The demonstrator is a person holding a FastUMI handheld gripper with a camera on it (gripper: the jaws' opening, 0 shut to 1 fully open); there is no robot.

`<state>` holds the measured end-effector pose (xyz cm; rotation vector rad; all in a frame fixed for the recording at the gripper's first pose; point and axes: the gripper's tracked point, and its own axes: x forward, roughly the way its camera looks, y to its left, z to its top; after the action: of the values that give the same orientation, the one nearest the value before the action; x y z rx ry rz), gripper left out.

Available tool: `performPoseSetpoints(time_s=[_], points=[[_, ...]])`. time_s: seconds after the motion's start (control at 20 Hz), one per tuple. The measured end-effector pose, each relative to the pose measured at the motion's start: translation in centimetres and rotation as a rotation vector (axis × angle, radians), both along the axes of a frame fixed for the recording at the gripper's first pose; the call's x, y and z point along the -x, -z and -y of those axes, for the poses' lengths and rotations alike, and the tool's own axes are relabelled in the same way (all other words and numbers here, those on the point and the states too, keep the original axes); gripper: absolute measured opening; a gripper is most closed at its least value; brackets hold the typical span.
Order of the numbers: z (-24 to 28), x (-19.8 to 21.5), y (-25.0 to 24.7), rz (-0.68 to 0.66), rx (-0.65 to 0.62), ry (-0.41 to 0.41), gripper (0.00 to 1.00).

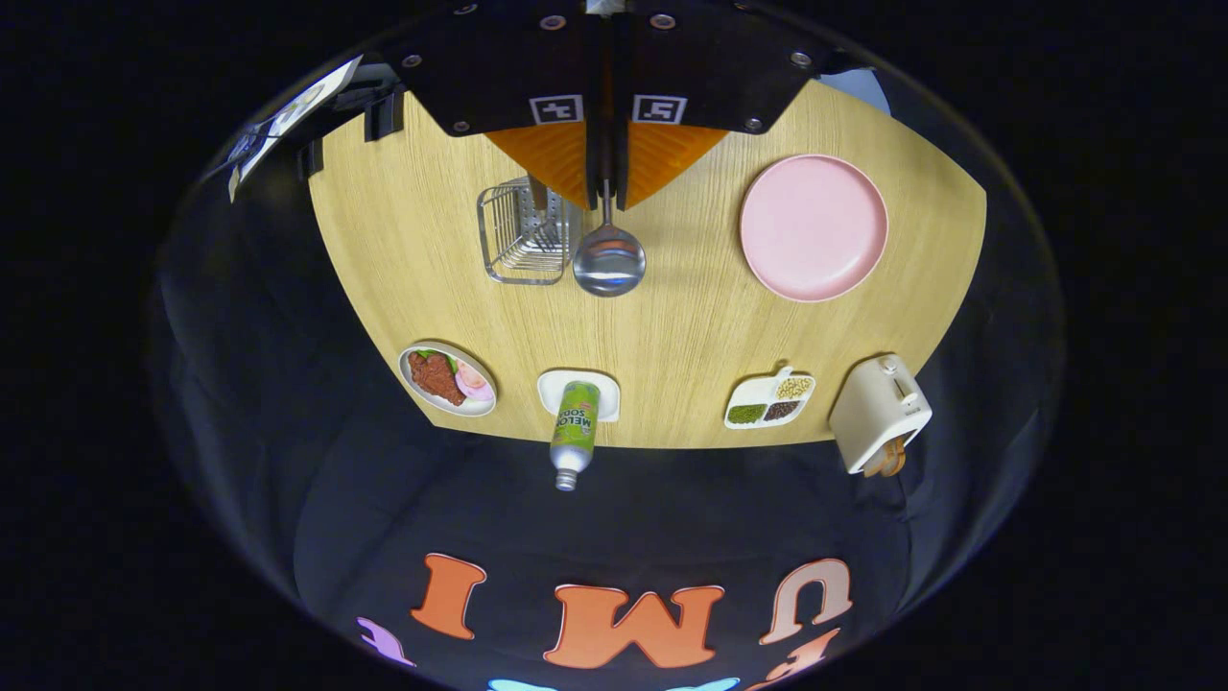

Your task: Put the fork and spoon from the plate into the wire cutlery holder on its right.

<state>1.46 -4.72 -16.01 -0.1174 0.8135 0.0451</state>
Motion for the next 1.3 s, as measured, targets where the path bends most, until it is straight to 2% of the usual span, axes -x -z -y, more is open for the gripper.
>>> performPoseSetpoints(time_s=[0.55, 1.3], points=[[4.9, -0.9, 2.5, -0.163, 0.035, 0.033, 0.04], [5.6, -4.2, 5.8, -0.383, 0.122, -0.017, 0.05]])
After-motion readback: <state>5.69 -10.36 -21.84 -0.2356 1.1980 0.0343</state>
